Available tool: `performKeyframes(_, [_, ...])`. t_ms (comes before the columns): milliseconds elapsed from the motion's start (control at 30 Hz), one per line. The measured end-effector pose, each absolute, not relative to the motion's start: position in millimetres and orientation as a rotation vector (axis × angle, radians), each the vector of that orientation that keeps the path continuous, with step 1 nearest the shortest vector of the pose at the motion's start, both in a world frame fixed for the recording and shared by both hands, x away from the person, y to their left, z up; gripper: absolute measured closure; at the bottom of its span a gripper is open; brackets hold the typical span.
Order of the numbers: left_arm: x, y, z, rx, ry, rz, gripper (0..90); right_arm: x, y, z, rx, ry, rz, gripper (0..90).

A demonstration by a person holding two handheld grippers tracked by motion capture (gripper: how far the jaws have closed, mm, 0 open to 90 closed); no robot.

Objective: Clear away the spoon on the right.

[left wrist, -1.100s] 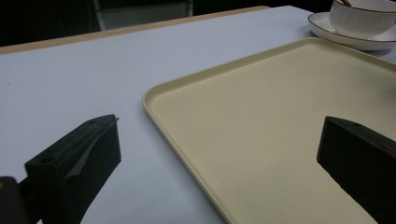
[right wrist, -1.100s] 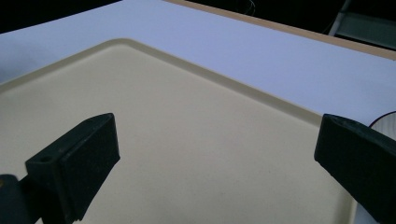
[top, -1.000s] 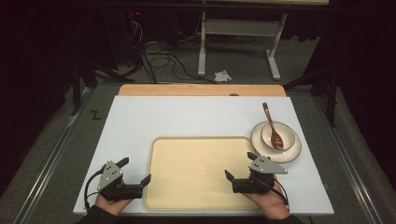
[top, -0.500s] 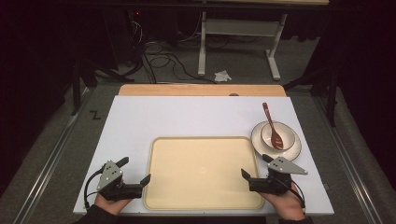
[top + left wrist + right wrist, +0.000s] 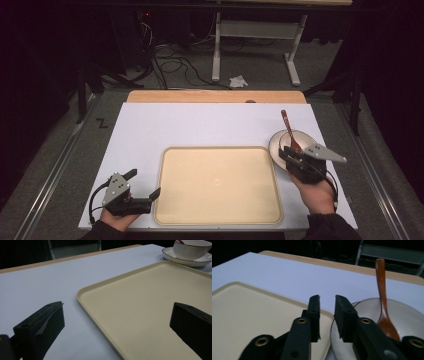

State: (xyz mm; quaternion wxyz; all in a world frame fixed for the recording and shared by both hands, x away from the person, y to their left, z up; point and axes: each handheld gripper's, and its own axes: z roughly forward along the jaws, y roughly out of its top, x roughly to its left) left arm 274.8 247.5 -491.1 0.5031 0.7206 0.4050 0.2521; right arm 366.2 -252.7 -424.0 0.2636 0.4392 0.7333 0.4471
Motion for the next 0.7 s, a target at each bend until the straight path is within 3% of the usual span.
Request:
performKeyframes(33, [274.8, 247.6, -490.8, 1.739, 0.978, 0.608, 0.2, 387.4, -248.3, -419.4, 1.21, 1.987, 1.161, 86.0])
performKeyframes(133, [274.9, 247.8, -491.1, 1.737, 0.982, 0.611, 0.1, 404.6, -246.4, -418.5, 1.241, 1.99, 1.138, 90.0])
performKeyframes(200, [274.8, 249.5, -490.7, 1.729, 0.985, 0.61, 0.2, 435.7, -240.0, -422.0, 1.281, 2.02, 1.056, 90.0])
performKeyframes(400, [275.4, 254.0, -491.0, 1.714, 0.999, 0.61, 0.2, 476.8, -231.8, -417.7, 1.313, 2.012, 0.918, 90.0])
performKeyframes(700, [274.3, 259.2, -490.6, 1.695, 1.007, 0.608, 0.4, 507.7, -244.8, -426.0, 1.411, 1.996, 0.797, 90.0])
